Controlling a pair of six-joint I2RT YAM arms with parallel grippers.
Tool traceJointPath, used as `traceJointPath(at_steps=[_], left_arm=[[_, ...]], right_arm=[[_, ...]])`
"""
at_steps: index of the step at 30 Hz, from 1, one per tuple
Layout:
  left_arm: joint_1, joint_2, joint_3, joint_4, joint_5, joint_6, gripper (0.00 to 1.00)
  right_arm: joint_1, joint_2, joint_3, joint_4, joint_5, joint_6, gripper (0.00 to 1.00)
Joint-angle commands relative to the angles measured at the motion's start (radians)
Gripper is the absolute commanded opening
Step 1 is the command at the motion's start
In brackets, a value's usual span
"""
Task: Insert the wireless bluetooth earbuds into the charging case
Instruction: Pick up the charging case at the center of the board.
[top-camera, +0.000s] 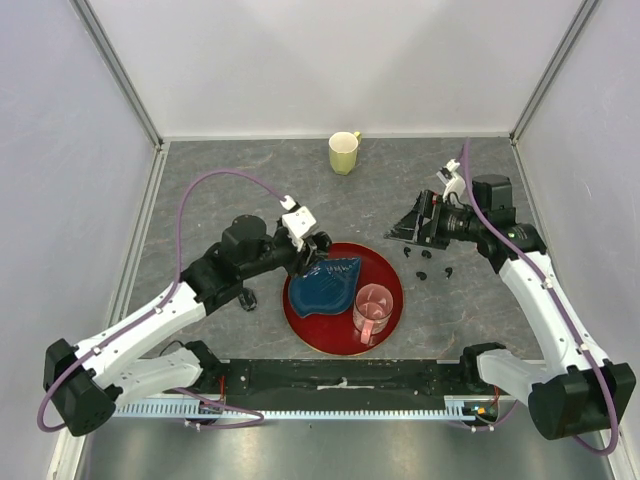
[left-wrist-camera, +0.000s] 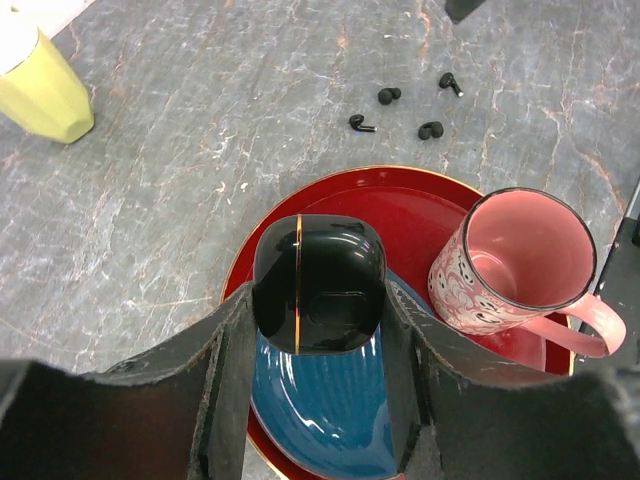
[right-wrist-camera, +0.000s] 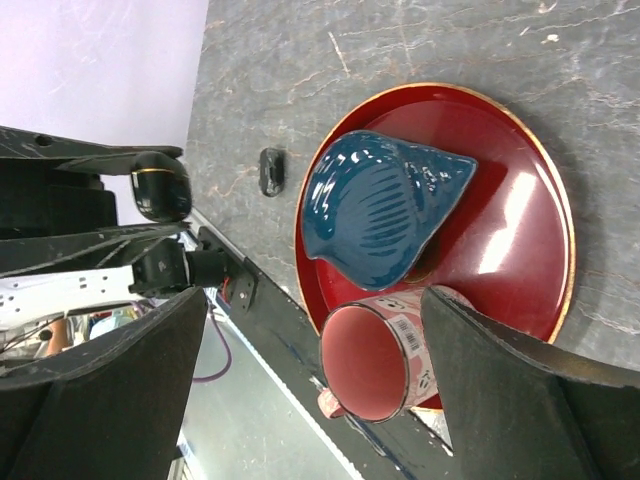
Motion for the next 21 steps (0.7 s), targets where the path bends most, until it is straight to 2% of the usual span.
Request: traceJointPath(at_steps=[1, 11, 21], left_arm=[[-0.064, 0.024, 0.063, 0.049, -0.060, 0.112, 0.02], [-0.192, 0.107, 0.129, 0.043, -0.166, 0.156, 0.02], [-0.238, 0.139, 0.152, 0.045, -0.203, 0.176, 0.02]], right_arm=[[0.033, -0.015, 0.056, 0.073, -0.032, 0.046, 0.92], [0.159, 0.019, 0.107, 0.078, 0.049, 0.063, 0.85], [0.296, 0.048, 0.113, 0.102, 0.135, 0.091, 0.77]])
